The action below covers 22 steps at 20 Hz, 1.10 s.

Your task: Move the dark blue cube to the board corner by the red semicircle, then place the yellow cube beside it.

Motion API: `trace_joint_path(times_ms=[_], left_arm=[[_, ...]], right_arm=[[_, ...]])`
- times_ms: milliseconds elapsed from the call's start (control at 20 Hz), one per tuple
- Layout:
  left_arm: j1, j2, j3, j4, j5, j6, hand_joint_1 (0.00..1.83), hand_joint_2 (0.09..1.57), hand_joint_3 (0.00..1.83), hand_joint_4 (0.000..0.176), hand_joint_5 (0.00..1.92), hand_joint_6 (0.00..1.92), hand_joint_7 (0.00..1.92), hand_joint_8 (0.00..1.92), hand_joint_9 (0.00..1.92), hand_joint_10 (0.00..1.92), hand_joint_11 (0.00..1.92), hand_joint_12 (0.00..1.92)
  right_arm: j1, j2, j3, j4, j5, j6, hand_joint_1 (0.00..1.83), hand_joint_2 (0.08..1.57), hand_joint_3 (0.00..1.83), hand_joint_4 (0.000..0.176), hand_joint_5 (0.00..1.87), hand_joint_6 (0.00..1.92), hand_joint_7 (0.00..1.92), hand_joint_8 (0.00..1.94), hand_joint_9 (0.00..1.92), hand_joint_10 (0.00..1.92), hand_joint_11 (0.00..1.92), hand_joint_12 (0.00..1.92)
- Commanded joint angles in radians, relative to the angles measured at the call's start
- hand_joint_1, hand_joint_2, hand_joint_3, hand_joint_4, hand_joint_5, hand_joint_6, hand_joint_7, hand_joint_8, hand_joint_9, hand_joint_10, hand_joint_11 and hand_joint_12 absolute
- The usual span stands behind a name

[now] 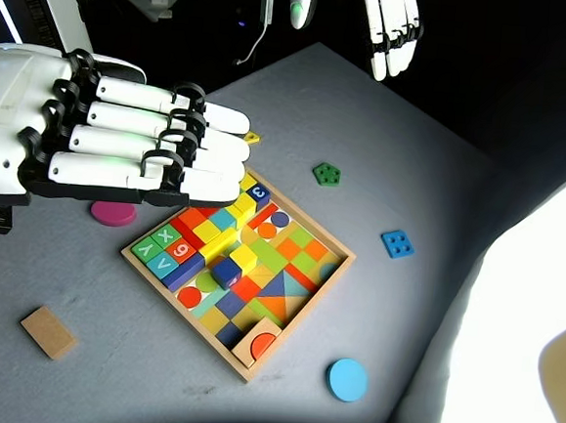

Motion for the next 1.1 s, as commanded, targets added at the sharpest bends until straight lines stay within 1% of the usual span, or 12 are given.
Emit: trace_joint_path(times_ms=[0,100,200,300,400,550,600,750,850,900,950,1050], left_arm=[[-0.002,0.007,-0.002,0.023,-0.082,0.002,0.0,1.17,0.0,0.058,0.05,0.01,0.08,0.01,0.09,0.01,0.0,0.49],[0.012,0.008,-0.004,0.015,-0.083,0.002,0.0,1.17,0.0,0.058,0.03,0.0,0.04,0.0,0.08,0.0,0.0,0.46],[0.019,0.009,-0.005,0.009,-0.084,0.002,0.0,1.17,0.0,0.051,0.02,0.0,0.04,0.0,0.07,0.0,0.0,0.44],[0.031,0.009,-0.005,0.005,-0.084,0.002,0.0,1.17,0.0,0.047,0.04,0.01,0.05,0.0,0.08,0.0,0.0,0.43],[0.038,0.009,0.001,0.005,-0.084,0.002,0.0,1.16,0.0,0.044,0.04,0.01,0.05,0.0,0.08,0.0,0.0,0.43],[0.038,0.009,0.015,0.008,-0.084,0.002,0.0,1.17,0.0,0.031,0.06,0.01,0.06,0.0,0.08,0.0,0.0,0.41],[0.038,0.008,0.02,0.013,-0.084,0.002,0.01,1.17,0.0,0.029,0.08,0.01,0.07,0.0,0.08,0.0,0.0,0.42],[0.035,0.008,0.024,0.017,-0.085,0.002,0.0,1.16,0.0,0.039,0.08,0.01,0.07,0.0,0.08,0.0,0.0,0.46],[0.031,0.008,0.023,0.02,-0.087,0.002,0.0,1.16,0.0,0.035,0.08,0.01,0.07,0.0,0.08,0.0,0.0,0.44],[0.03,0.008,0.023,0.02,-0.089,0.002,0.0,1.16,0.0,0.034,0.09,0.01,0.09,0.01,0.1,0.01,0.0,0.47],[0.03,0.008,0.022,0.02,-0.089,0.002,0.0,1.16,0.0,0.035,0.09,0.0,0.09,0.0,0.09,0.0,0.0,0.46],[0.029,0.008,0.017,0.022,-0.089,0.002,0.0,1.15,0.0,0.047,0.08,0.0,0.07,0.0,0.07,0.0,0.0,0.44]], right_arm=[[0.014,0.002,0.0,0.01,0.124,0.001,0.0,1.09,0.03,0.037,0.14,0.03,0.06,0.0,0.04,0.02,0.0,0.0],[0.014,-0.007,0.009,0.039,0.123,0.008,0.0,1.1,0.01,0.061,0.33,0.07,0.08,0.01,0.04,0.01,0.0,0.0],[0.014,-0.021,0.025,0.042,0.108,0.034,0.0,1.11,0.01,0.05,0.51,0.07,0.1,0.0,0.03,0.0,0.0,0.0],[0.035,-0.053,0.057,0.042,0.001,0.019,0.0,1.12,0.0,0.035,0.69,0.04,0.13,0.0,0.02,0.0,0.0,0.0],[0.063,-0.102,0.106,0.042,-0.107,0.018,0.0,1.12,0.0,0.045,0.78,0.03,0.15,0.0,0.0,0.0,0.0,0.0],[0.068,-0.184,0.179,0.042,-0.118,0.0,0.0,1.12,0.0,0.035,0.84,0.05,0.2,0.02,0.0,0.0,0.0,0.0],[0.069,-0.217,0.21,0.042,-0.118,-0.001,0.0,1.12,0.0,0.024,0.85,0.05,0.2,0.01,0.0,0.0,0.0,0.0],[0.06,-0.294,0.276,0.043,-0.116,-0.016,0.0,1.11,0.0,0.02,0.84,0.04,0.17,0.0,0.0,0.0,0.0,0.0],[0.049,-0.34,0.316,0.043,-0.115,-0.027,0.0,1.11,0.0,0.014,0.82,0.03,0.15,0.0,0.0,0.0,0.0,0.0],[0.042,-0.355,0.327,0.043,-0.11,-0.043,0.0,1.1,0.0,0.027,0.82,0.02,0.2,0.02,0.0,0.0,0.0,0.0],[0.035,-0.371,0.337,0.043,-0.104,-0.064,0.0,1.1,0.0,0.029,0.82,0.02,0.19,0.01,0.0,0.0,0.0,0.0],[0.016,-0.397,0.35,0.043,-0.096,-0.105,0.0,1.11,0.0,0.02,0.81,0.02,0.15,0.0,0.0,0.0,0.0,0.0]])
